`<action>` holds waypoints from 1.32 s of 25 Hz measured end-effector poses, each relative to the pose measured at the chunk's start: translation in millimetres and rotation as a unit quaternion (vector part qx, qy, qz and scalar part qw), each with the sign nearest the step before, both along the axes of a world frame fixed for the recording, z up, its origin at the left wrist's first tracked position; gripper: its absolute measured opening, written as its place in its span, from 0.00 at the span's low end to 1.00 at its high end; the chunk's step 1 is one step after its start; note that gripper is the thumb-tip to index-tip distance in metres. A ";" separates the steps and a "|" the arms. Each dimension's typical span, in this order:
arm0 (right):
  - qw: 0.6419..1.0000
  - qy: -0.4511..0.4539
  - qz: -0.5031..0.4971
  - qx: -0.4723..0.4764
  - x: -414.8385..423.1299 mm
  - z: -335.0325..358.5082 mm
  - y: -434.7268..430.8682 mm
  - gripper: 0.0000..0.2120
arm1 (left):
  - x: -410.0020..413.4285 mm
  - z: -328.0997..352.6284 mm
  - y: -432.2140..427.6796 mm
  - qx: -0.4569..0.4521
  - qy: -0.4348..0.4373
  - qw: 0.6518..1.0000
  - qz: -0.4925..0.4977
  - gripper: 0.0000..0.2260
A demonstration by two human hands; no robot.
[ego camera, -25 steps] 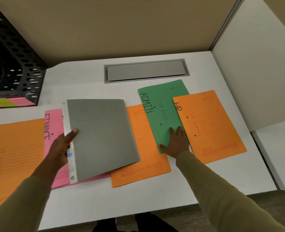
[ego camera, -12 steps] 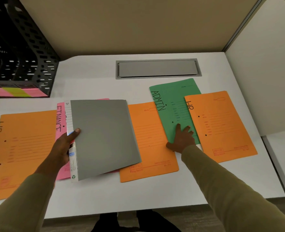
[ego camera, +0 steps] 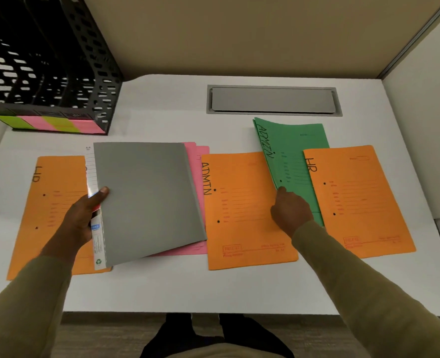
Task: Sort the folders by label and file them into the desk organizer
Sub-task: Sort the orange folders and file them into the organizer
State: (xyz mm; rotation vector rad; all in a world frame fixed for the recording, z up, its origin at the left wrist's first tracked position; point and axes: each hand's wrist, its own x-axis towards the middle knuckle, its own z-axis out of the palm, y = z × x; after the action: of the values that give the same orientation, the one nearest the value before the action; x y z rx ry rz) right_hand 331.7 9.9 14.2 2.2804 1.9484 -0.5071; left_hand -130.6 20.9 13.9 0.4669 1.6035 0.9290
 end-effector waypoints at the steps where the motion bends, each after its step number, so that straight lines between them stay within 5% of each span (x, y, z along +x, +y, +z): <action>1: 1.000 0.014 0.013 0.000 -15.7 4.5 -7.4 0.08 | -9.4 -0.4 -2.3 -0.004 0.005 1.000 -0.001 0.18; 6: 0.993 0.078 0.063 -0.058 -100.0 -1.5 -52.5 0.15 | -36.6 -8.6 -14.0 -0.024 0.008 1.000 -0.013 0.24; 12: 0.983 0.004 0.088 -0.162 -146.3 -43.6 -96.7 0.50 | -30.8 -12.1 -15.6 -0.025 0.002 0.999 -0.022 0.24; 26: 0.995 -0.005 0.045 -0.089 -82.3 -52.4 -30.4 0.43 | 8.2 -6.1 -4.0 -0.022 -0.020 0.998 -0.058 0.10; 29: 0.999 -0.010 -0.046 -0.019 -32.5 -47.2 -17.5 0.41 | 14.2 -10.1 0.2 -0.022 -0.021 0.997 -0.065 0.18; 33: 0.972 -0.018 -0.219 -0.087 52.1 -53.3 -24.4 0.45 | 22.5 -8.9 9.3 -0.002 -0.028 0.997 -0.075 0.22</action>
State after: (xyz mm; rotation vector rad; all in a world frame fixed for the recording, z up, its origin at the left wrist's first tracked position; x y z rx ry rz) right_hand 383.8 -14.5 -39.2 2.5779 1.3174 -0.6378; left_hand -108.1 30.2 5.0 0.5455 1.4982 0.8178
